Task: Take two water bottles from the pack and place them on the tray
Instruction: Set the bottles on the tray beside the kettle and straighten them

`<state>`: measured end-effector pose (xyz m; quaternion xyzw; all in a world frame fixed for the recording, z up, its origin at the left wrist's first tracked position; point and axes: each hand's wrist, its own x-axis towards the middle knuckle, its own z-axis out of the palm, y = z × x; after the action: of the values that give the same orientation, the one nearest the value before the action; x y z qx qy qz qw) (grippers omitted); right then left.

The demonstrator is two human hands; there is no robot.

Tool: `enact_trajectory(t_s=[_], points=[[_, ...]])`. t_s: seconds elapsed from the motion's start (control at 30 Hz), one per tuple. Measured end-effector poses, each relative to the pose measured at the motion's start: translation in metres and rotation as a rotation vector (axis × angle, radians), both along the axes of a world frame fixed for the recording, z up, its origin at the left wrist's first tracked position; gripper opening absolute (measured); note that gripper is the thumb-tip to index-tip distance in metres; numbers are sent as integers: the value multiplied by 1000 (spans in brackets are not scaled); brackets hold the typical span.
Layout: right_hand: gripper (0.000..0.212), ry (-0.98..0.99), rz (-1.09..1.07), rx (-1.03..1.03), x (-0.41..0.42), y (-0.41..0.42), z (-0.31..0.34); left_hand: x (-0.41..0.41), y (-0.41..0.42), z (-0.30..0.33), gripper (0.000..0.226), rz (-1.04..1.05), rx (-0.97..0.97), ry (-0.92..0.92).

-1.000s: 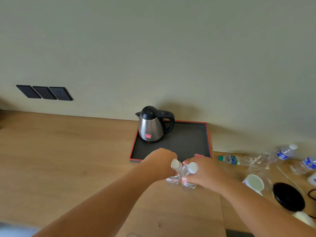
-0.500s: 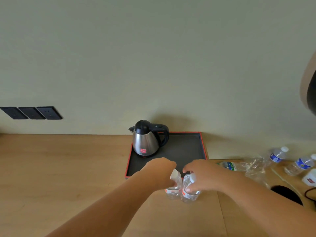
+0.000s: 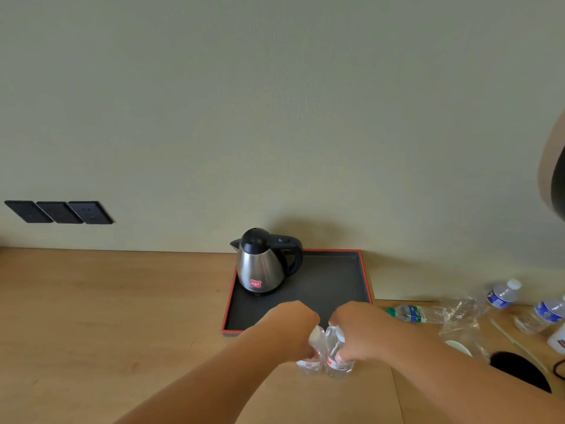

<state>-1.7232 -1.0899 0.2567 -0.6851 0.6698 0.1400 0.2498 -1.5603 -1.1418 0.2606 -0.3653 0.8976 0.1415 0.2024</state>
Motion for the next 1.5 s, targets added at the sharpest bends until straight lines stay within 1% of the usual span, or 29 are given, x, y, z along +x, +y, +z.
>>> enact_trajectory(t_s=[0.03, 0.17, 0.27, 0.37, 0.47, 0.5, 0.53, 0.6, 0.7, 0.8, 0.9, 1.2, 1.37, 1.5], points=[[43, -1, -10, -1, 1, 0, 1, 1, 1, -1, 25, 7, 6, 4], [33, 2, -7, -2, 6, 6, 4, 4, 0, -2, 36, 48, 28, 26], [32, 16, -4, -28, 6, 9, 6, 4, 3, -2, 40, 68, 39, 37], [43, 38, 5, -61, 7, 12, 8, 9, 4, -2, 49, 70, 44, 40], [62, 106, 78, -138, 9, 19, 9, 15, 3, 3, 77, 48, 65, 6], [66, 133, 108, -167, 9, 20, 10, 16, 3, 6, 83, 29, 50, -12], [68, 144, 119, -186, 10, 21, 13, 16, 3, 10, 83, 7, 21, -21], [66, 146, 117, -200, 12, 20, 18, 14, 4, 18, 73, -37, -47, -12], [48, 161, 86, -210, 13, 21, 29, 12, 9, 25, 58, -64, -101, -5], [35, 154, 59, -212, 13, 24, 34, 10, 13, 24, 46, -58, -90, -39], [33, 151, 60, -201, 16, 25, 30, 7, 16, 18, 35, -19, -59, -56], [32, 118, 51, -239, 18, 30, 19, 12, 19, 8, 36, -36, -58, 15], [21, 80, 50, -311, 12, 38, 18, 15, 18, 9, 36, -26, -42, 37], [19, 56, 69, -312, 6, 40, 22, 12, 17, 16, 38, -41, -47, 19]])
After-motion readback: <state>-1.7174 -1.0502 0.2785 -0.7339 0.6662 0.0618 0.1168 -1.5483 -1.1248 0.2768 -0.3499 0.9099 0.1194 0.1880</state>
